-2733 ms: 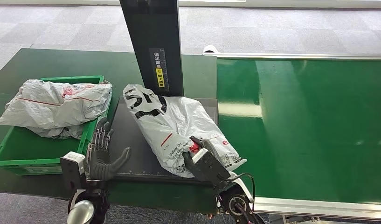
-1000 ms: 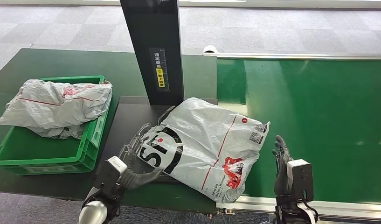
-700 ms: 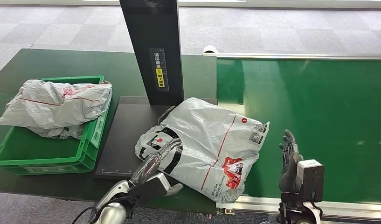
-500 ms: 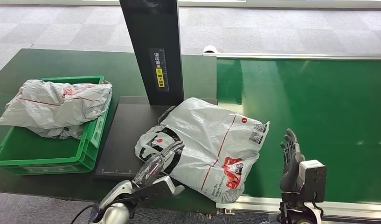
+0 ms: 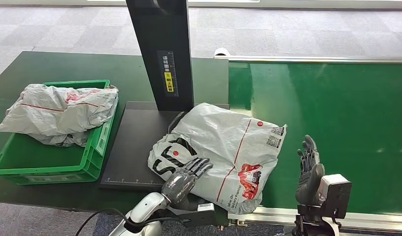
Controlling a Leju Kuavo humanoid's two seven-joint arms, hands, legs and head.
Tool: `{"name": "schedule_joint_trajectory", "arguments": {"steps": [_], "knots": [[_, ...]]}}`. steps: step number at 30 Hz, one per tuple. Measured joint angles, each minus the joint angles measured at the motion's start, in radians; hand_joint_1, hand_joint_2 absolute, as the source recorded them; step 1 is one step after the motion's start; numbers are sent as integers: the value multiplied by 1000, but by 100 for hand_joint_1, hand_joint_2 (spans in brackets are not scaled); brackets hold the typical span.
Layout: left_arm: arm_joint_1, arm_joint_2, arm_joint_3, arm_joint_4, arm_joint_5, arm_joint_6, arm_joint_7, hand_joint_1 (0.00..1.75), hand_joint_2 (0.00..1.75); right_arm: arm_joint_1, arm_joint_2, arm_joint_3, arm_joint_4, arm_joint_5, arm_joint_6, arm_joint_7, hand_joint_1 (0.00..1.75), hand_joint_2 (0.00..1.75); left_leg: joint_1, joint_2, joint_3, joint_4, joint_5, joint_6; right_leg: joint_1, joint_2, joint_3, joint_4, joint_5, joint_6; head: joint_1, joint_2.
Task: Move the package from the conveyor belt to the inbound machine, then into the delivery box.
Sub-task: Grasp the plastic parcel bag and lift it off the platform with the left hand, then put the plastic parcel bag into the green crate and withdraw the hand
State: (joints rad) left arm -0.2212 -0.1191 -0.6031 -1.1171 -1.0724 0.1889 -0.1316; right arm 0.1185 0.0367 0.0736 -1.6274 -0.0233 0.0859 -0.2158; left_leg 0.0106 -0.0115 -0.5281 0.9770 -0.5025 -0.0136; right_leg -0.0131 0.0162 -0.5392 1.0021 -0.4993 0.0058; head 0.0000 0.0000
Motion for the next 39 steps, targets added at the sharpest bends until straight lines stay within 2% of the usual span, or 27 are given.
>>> {"name": "schedule_joint_trajectory", "arguments": {"steps": [1, 2, 9, 11, 13, 15, 18, 24, 28, 31, 35, 37, 39], "knots": [[-5, -2, 0, 13, 1, 3, 3, 165, 175, 1, 1, 0, 0, -1, -1, -1, 0, 0, 0, 0, 0, 0, 0, 0, 0, 0, 0, 0, 0, 0, 0, 0], [-9, -4, 0, 26, 2, 6, 6, 173, 175, 3, 1, 0, 0, -2, -2, -1, 0, 0, 0, 0, 0, 0, 0, 0, 0, 0, 0, 0, 0, 0, 0, 0], [-40, -12, 8, 80, 10, 38, 10, 175, 175, 16, 6, -3, -9, -5, -7, -2, 0, 0, 0, 0, 3, 0, 0, 0, 0, 0, 4, 0, 0, 0, 0, 0], [-40, -15, 19, 82, 50, 45, -16, 175, 175, 20, 7, -4, -11, -5, -9, -2, 0, 0, 0, 0, 4, 0, 0, 0, 0, 0, 5, 0, 0, 0, 0, 0], [-25, -16, 42, 67, 146, 47, -77, 175, 175, 24, 7, -4, -13, -4, -14, -2, 0, 0, 0, 0, 5, 0, 0, 0, 0, 0, 5, 0, 0, 0, 0, 0], [7, -11, 73, 19, 256, 50, -143, 175, 175, 30, 7, -4, -14, -3, -20, -2, 0, 0, 0, 0, 5, 0, 0, 0, 0, 0, 5, 0, 0, 0, 0, 0], [63, 10, 119, -125, 350, 65, -201, 175, 175, 38, 7, -6, -14, -6, -31, -5, 0, 0, 0, 0, 3, 0, 0, 0, 1, 0, 3, 0, 0, 0, 0, 0], [117, 65, 219, -504, 356, 167, -276, 175, 175, 51, 2, -11, -14, -17, -63, -20, 0, 0, 0, 0, 1, 0, 0, 0, 1, 0, 2, 0, 0, 0, 0, 0], [131, 89, 298, -688, 352, 258, -292, 175, 175, 58, -5, -17, -14, -25, -87, -32, 0, 0, 0, 0, 1, 0, 0, 0, 1, 0, 1, 0, 0, 0, 0, 0], [135, 97, 359, -756, 339, 328, -292, 175, 175, 62, -9, -19, -14, -31, -99, -35, 0, 0, 0, 0, 1, 0, 0, 0, 1, 0, 1, 0, 0, 0, 0, 0], [131, 106, 431, -776, 324, 384, -270, 175, 175, 64, -14, -19, -14, -36, -113, -37, 0, 0, 0, 0, 1, 0, 0, 0, 1, 0, 1, 0, 0, 0, 0, 0], [119, 111, 466, -766, 283, 396, -229, 175, 175, 65, -16, -19, -15, -41, -119, -38, 0, 0, 0, 0, 2, 0, 0, 0, 1, 0, 2, 0, 0, 0, 0, 0], [87, 119, 505, -724, 201, 387, -149, 175, 175, 67, -19, -17, -19, -46, -124, -39, 0, 0, 0, 0, 2, 0, 1, 0, 1, -1, 2, 0, 0, 0, 0, 0]]}}
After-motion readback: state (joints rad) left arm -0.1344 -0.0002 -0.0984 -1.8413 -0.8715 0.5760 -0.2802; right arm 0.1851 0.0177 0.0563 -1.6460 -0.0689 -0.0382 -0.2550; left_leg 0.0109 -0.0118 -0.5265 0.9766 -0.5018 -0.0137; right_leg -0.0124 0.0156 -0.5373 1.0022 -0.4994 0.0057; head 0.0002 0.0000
